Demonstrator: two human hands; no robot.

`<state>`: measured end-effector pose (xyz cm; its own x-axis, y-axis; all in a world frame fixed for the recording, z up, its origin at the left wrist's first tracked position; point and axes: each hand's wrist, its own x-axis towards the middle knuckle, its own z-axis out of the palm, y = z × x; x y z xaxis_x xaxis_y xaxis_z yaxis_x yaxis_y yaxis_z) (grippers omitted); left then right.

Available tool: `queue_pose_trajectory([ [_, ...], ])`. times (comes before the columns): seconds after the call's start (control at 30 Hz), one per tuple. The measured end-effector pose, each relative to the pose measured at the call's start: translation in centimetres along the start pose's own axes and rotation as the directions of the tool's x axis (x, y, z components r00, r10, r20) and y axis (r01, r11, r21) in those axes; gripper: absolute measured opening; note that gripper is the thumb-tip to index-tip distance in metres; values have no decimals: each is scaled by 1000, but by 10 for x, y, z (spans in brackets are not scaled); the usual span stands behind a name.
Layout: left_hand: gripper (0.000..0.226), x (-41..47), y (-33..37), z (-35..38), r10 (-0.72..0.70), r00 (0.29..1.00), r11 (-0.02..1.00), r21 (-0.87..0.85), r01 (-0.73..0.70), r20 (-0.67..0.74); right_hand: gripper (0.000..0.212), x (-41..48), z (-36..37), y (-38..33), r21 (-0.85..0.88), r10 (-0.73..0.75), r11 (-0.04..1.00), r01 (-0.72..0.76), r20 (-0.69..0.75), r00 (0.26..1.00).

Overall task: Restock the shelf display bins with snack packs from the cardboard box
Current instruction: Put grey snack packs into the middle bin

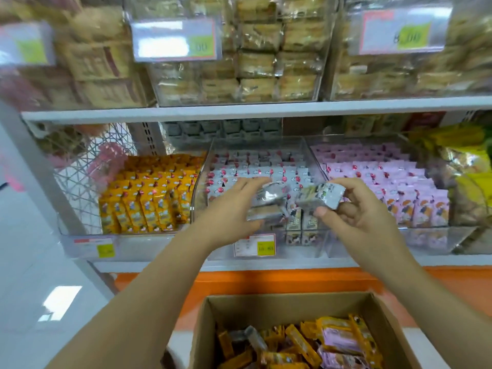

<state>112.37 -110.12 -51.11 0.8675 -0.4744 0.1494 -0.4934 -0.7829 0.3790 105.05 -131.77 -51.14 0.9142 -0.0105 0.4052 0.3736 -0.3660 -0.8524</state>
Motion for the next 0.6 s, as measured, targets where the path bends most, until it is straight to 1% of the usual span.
queue_pose_trajectory([
  [0.1,67,21,8,3,13,989,994,-112,4,149,32,6,-3,5,4,28,1000,-27,-39,999],
  [0.13,63,26,9,5,24,982,993,-118,-2,188,29,7,-4,6,11,40,999,-39,-55,998],
  [0.17,58,30,10,8,37,976,993,-114,-13,213,23,9,-5,8,20,55,998,-54,-63,996],
  [0.23,46,34,9,16,39,977,988,-156,-5,211,16,12,-5,10,29,76,997,-74,-71,995],
  [0.3,35,34,4,19,0,988,971,-237,38,158,13,17,-6,11,11,69,998,-68,-80,994],
  [0.37,29,35,-5,17,-66,996,966,-246,80,65,18,25,-4,10,20,46,999,-45,-87,995],
  [0.43,26,39,-15,11,-138,988,975,-182,124,-63,26,36,1,8,41,35,999,-32,-83,996],
  [0.5,28,46,-26,4,-201,961,977,-106,183,-191,38,49,10,5,42,36,999,-33,-72,997],
  [0.53,30,51,-31,0,-219,946,975,-75,207,-238,42,57,15,3,42,30,999,-28,-61,998],
  [0.6,32,60,-40,-7,-216,935,974,2,226,-281,39,75,26,7,28,21,999,-19,-52,998],
])
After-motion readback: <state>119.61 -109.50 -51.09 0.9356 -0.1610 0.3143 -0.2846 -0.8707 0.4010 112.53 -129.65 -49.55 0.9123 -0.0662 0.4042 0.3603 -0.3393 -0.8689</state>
